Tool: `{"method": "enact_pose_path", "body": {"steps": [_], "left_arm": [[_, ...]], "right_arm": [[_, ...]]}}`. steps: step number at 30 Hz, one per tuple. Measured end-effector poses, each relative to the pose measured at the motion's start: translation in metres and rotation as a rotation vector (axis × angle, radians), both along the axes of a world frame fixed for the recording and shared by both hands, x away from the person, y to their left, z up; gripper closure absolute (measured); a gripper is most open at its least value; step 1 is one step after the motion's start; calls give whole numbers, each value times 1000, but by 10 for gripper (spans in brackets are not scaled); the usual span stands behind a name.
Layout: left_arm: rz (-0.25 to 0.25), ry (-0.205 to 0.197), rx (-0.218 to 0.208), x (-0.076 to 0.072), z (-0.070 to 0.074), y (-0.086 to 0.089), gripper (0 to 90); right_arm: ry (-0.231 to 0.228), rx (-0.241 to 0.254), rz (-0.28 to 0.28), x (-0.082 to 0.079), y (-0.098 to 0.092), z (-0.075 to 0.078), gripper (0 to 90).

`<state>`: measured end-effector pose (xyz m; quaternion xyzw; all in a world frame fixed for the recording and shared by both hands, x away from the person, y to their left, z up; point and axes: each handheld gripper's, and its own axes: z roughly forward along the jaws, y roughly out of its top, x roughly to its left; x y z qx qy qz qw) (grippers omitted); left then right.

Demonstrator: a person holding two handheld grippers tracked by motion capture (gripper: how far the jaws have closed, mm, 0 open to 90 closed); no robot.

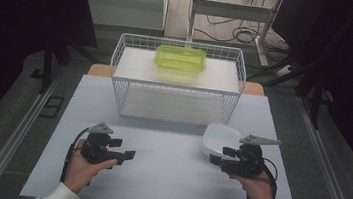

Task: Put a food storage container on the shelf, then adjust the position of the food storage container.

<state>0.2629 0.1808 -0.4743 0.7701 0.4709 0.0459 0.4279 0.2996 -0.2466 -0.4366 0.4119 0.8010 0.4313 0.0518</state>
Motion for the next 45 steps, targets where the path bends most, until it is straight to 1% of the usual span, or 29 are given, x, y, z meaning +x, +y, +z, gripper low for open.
{"method": "enact_pose_path", "body": {"steps": [2,4,6,8,10,16,19,22,26,29,31,34,36,40,45], "left_arm": [[9,6,-3,-1,0,1,261],[19,14,-16,-3,0,3,261],[31,7,-22,-5,2,4,260],[39,0,-19,-6,2,4,257],[48,-5,-1,-6,2,5,255],[45,4,3,-2,-2,10,252],[41,13,8,2,-5,9,251],[38,20,14,5,-8,9,251],[38,27,19,5,-10,9,251],[38,24,15,3,-10,9,251],[38,29,15,2,-10,9,250],[40,38,20,2,-13,10,249],[40,37,26,2,-13,11,246],[41,38,27,1,-13,11,245],[40,43,26,0,-14,11,244]], "right_arm": [[-4,-8,0,0,1,0,325],[-6,-10,-1,-1,1,0,325],[-12,-8,-4,-2,0,1,325],[-17,-8,-11,-3,0,3,325],[-22,-8,-18,-4,-1,4,325],[-19,-28,-44,-3,-6,4,337],[-19,-32,-48,4,-7,5,352],[-18,-42,-60,15,-9,8,359],[-8,-85,-78,32,-11,11,374],[0,-94,-90,44,-13,14,404],[2,-109,-91,52,-14,15,439],[20,-120,-108,67,-17,16,486],[31,-130,-120,77,-20,16,527],[40,-142,-135,93,-26,18,653],[51,-174,-144,104,-34,16,799]]}}
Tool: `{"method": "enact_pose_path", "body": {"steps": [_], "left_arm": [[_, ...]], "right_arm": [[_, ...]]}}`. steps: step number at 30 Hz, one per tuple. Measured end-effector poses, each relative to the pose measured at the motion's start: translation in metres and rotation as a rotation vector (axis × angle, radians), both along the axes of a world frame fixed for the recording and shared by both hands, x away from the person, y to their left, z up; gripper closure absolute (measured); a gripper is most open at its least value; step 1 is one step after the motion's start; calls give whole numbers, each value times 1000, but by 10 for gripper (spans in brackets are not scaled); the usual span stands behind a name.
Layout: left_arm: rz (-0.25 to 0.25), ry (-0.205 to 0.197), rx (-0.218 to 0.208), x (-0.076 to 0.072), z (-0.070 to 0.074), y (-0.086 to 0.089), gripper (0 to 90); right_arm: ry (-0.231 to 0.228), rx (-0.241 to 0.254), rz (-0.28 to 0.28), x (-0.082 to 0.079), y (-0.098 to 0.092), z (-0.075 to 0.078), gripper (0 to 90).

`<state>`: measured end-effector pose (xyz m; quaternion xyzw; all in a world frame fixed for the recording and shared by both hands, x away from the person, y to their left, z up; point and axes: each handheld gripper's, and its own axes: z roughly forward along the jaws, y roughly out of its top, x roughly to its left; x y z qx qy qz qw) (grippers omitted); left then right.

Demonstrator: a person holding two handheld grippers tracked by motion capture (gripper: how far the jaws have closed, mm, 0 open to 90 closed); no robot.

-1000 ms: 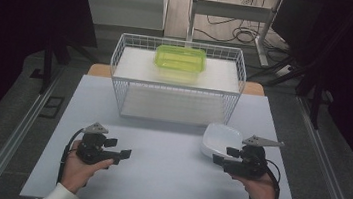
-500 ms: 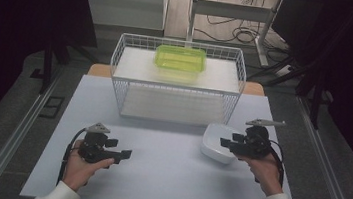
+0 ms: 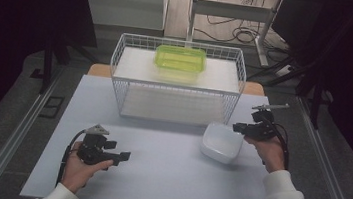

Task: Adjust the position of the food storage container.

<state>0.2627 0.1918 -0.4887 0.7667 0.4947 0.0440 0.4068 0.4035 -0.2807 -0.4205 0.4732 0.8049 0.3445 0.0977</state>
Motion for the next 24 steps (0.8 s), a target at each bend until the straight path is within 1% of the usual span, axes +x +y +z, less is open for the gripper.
{"method": "enact_pose_path", "body": {"steps": [2,4,9,11,14,16,18,19,21,22,24], "left_arm": [[0,1,-3,0,0,0,245],[4,2,-10,1,0,0,245],[2,4,-9,2,-1,0,245],[-1,5,-4,2,-1,0,246],[-7,3,5,2,-2,-1,246],[-11,6,9,2,-3,-1,245],[-10,9,11,3,-4,-1,245],[-8,11,10,4,-4,-1,245],[-7,10,3,5,-4,-1,247],[-6,9,-3,5,-4,-1,248],[-6,10,-8,5,-4,-1,249]], "right_arm": [[3,-31,-4,4,-2,-2,850],[8,-44,-6,10,-3,-5,885],[0,-81,6,26,1,-9,890],[5,-85,9,32,3,-14,891],[25,-106,-1,39,3,-23,891],[29,-114,0,44,4,-27,891],[26,-124,5,46,7,-29,891],[32,-133,12,46,8,-31,891],[31,-168,10,46,11,-35,892],[31,-176,13,46,11,-36,892],[36,-172,22,47,11,-35,892]]}}
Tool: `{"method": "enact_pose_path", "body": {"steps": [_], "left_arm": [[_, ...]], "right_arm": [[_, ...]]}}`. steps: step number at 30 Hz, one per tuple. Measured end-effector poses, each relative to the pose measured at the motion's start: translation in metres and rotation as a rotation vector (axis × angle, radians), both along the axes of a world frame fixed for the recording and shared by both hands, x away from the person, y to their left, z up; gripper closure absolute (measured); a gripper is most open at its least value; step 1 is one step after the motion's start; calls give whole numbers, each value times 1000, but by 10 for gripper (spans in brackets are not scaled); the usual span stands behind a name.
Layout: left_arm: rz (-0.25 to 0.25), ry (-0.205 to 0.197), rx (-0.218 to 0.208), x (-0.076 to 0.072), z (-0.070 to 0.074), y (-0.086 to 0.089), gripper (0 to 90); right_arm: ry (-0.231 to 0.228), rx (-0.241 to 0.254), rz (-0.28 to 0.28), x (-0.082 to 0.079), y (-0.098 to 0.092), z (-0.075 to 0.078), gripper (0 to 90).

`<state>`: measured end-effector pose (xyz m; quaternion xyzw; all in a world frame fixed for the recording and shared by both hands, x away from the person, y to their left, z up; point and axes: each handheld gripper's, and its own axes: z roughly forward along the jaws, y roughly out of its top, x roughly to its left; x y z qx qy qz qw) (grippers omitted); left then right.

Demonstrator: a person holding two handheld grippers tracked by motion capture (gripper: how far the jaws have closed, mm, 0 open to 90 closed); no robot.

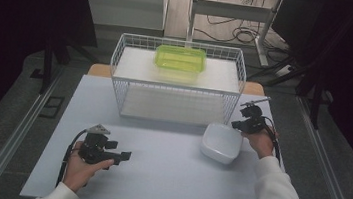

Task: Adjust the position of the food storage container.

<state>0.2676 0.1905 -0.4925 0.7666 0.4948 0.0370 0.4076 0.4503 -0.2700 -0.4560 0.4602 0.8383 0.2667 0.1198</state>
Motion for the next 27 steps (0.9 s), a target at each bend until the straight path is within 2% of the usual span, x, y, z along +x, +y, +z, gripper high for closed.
{"method": "enact_pose_path", "body": {"steps": [9,14,18,21,27], "left_arm": [[-7,4,2,0,0,-2,249],[-4,4,1,0,0,-2,248],[-4,2,-2,-1,1,-2,248],[-4,1,-2,-1,1,-2,248],[-1,0,-7,-1,3,-2,248]], "right_arm": [[2,-2,42,-7,9,-1,892],[0,-8,84,-18,24,-1,892],[18,-9,99,-27,36,-3,892],[22,-9,133,-36,46,-4,892],[39,14,172,-49,62,-8,892]]}}
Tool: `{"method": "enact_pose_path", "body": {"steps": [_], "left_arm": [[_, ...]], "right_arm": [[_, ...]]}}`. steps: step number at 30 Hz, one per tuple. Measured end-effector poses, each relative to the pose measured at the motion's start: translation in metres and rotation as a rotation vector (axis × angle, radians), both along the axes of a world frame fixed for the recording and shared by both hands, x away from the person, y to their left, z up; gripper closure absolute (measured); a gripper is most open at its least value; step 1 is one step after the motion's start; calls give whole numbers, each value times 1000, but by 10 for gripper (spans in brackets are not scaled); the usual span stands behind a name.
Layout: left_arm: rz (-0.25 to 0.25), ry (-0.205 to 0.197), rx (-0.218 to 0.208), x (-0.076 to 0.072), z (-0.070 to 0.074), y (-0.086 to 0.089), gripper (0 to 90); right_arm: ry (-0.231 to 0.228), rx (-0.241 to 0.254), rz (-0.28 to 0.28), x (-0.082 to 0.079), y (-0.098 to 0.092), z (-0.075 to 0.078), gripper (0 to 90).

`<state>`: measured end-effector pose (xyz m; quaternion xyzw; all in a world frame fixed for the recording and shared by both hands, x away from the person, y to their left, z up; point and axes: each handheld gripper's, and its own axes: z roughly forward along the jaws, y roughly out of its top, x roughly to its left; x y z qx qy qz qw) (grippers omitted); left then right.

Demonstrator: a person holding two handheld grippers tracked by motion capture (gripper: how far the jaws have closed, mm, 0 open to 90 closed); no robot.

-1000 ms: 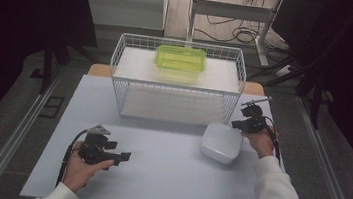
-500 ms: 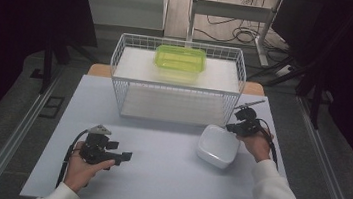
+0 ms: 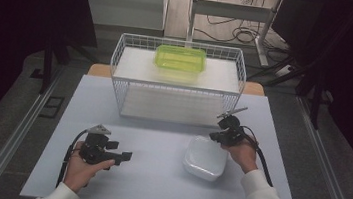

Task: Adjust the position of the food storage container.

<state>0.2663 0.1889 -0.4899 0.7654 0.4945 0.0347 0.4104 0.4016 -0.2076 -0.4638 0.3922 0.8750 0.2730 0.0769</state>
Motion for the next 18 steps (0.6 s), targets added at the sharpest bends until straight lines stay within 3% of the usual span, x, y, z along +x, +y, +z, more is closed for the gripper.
{"method": "enact_pose_path", "body": {"steps": [4,8,15,18], "left_arm": [[3,-2,1,0,0,1,248],[0,0,5,0,0,0,247],[11,-4,-3,0,1,5,247],[10,-6,-4,0,1,4,247]], "right_arm": [[3,-2,27,-7,9,-3,892],[3,8,18,-8,6,-3,892],[-25,79,-62,-18,-25,7,891],[-36,84,-105,-29,-43,11,891]]}}
